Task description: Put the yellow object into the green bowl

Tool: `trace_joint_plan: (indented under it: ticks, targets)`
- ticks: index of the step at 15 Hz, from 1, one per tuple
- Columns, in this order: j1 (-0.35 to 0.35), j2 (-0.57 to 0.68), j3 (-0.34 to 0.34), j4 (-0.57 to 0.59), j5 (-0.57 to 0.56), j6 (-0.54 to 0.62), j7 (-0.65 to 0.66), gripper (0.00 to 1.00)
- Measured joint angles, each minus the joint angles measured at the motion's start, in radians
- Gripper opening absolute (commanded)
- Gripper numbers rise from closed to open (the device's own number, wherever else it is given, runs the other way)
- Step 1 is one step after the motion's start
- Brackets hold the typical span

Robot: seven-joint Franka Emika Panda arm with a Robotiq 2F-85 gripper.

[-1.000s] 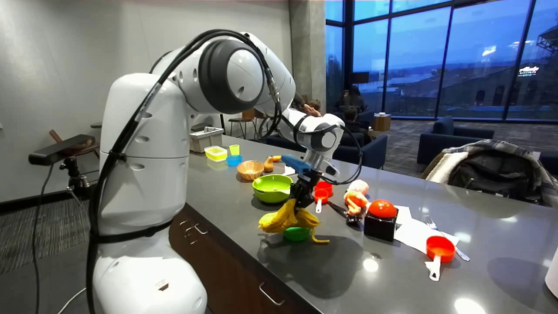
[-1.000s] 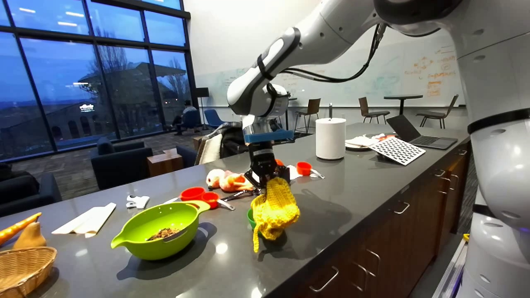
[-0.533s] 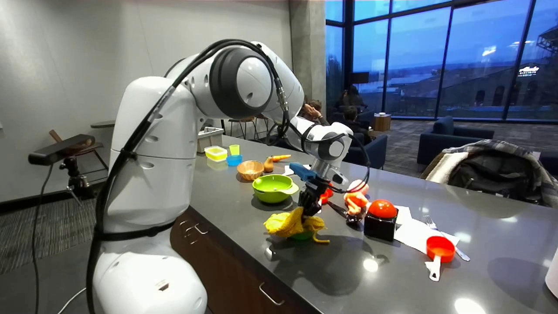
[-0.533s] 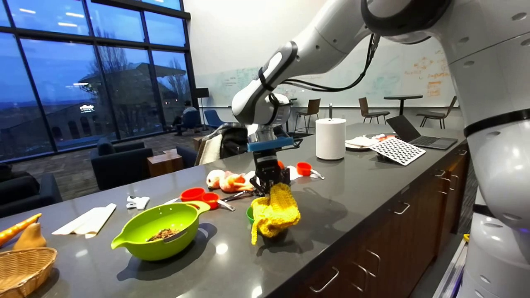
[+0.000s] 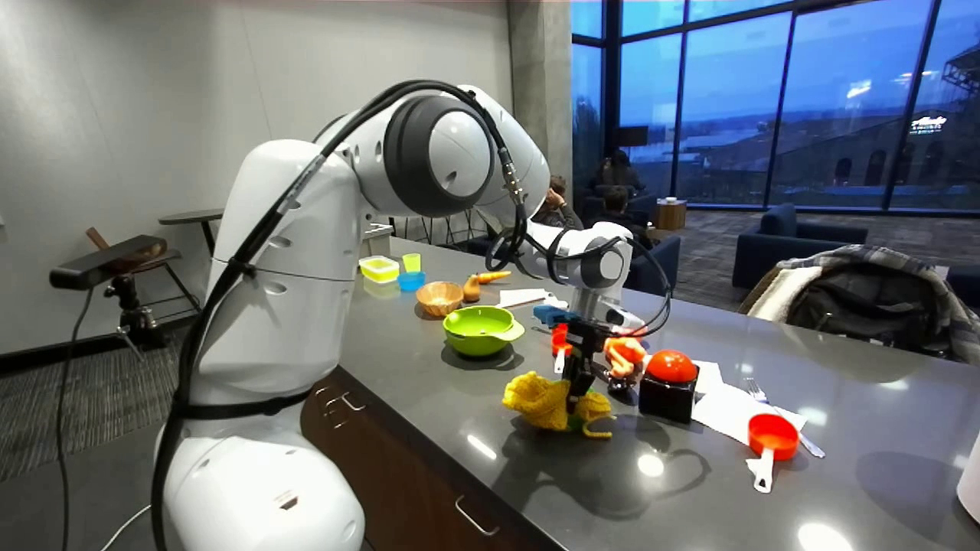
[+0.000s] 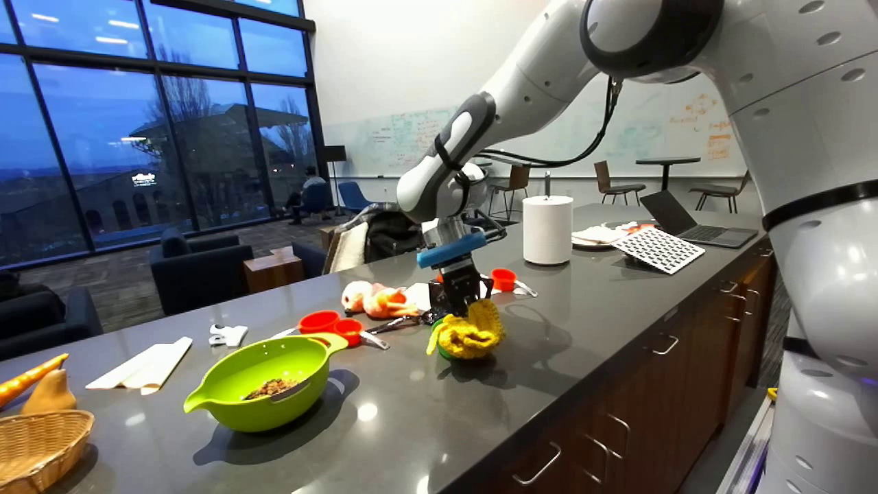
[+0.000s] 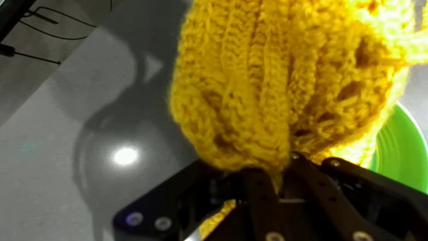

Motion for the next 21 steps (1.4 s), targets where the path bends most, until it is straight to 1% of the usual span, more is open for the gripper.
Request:
trace_joint_plan:
  ticks: [4, 7, 10, 16, 21]
  targets:
    - [0.015, 0.023, -0.01, 0.039, -0.096, -0.006, 0.134, 0.03]
    - [0.016, 0.043, -0.013, 0.07, -0.117, -0.024, 0.188, 0.03]
    - [0.01, 0.062, -0.015, 0.099, -0.115, -0.038, 0.202, 0.03]
    - [-0.009, 0.091, -0.039, 0.134, -0.116, -0.037, 0.218, 0.03]
    - [-0.034, 0.12, -0.076, 0.147, -0.117, -0.049, 0.221, 0.03]
